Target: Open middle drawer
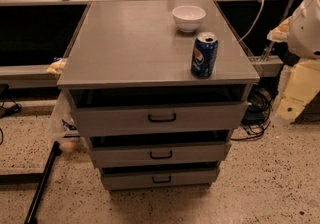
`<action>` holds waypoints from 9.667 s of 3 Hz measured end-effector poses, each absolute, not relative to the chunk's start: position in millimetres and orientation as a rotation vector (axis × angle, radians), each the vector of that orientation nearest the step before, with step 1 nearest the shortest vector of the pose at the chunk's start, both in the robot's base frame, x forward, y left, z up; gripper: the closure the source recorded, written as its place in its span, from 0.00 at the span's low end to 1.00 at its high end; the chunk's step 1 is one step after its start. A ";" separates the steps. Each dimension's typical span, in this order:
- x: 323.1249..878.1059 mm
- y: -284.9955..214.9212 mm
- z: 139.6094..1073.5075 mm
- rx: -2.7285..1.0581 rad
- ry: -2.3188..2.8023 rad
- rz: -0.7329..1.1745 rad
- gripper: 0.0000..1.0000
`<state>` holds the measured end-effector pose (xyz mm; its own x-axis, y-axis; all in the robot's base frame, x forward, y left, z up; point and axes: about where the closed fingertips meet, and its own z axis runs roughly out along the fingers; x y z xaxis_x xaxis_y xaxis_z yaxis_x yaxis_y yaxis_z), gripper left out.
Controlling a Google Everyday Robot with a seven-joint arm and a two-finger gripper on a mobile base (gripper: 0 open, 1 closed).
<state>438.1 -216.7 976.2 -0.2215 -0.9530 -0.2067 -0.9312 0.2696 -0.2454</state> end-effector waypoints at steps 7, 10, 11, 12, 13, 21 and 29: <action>471.0 -185.0 807.1 -1.684 2.067 0.081 1.00; 480.1 -185.8 643.8 -1.693 1.998 0.104 1.00; 496.5 -175.3 575.2 -1.636 1.985 0.206 1.00; 488.4 -169.8 543.2 -1.629 2.010 0.280 1.00; 488.3 -169.8 543.1 -1.629 2.010 0.280 1.00; 543.0 -133.3 454.0 -1.572 1.773 0.359 0.00; 586.2 -130.9 410.0 -1.883 1.937 0.332 0.00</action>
Offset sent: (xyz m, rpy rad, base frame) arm 0.0002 0.0002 -0.0062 0.0113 0.0001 0.0060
